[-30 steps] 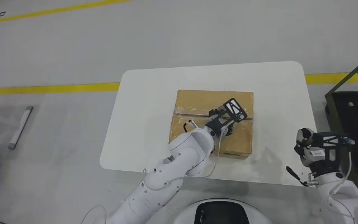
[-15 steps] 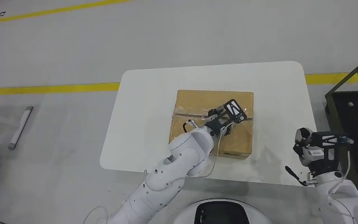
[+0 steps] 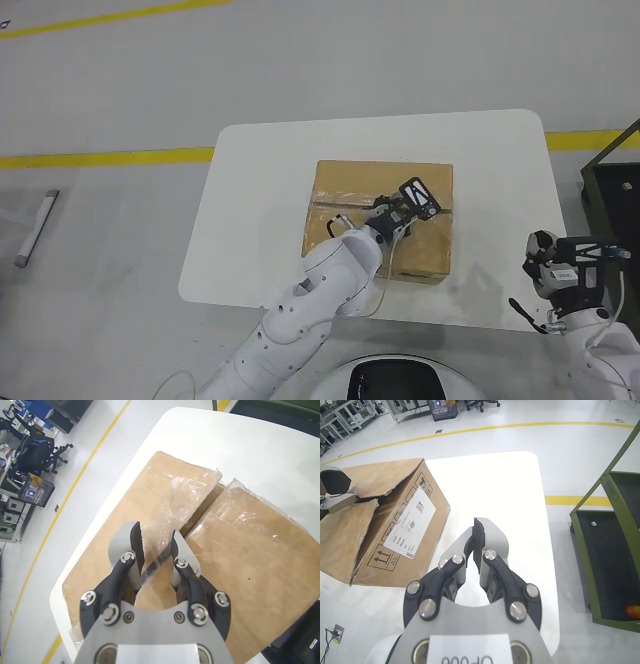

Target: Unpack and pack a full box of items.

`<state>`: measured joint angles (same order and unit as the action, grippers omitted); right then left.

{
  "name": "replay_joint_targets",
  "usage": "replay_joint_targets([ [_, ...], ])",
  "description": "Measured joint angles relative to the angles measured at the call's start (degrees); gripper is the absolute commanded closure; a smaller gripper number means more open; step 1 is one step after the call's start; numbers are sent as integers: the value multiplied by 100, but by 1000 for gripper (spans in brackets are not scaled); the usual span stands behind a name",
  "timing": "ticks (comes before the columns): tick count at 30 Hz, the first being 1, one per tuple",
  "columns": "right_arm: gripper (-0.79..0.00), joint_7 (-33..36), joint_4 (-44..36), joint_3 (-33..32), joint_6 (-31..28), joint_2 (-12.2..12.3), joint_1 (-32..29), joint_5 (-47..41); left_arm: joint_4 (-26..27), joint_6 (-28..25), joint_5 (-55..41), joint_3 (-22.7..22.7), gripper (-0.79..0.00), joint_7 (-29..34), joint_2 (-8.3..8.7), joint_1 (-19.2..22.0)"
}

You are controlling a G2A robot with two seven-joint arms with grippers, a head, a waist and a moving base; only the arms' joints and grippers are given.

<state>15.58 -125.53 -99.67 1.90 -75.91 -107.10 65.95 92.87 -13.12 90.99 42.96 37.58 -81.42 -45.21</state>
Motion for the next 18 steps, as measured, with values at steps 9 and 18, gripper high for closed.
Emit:
replay_joint_targets([
  [9, 0, 2, -21, 37, 13, 0, -12, 18, 71, -17, 96, 165, 0, -22, -27, -93],
  [18, 0, -72, -198, 95, -8, -4, 71, -60, 369, 596, 11, 580, 0, -367, -57, -274],
])
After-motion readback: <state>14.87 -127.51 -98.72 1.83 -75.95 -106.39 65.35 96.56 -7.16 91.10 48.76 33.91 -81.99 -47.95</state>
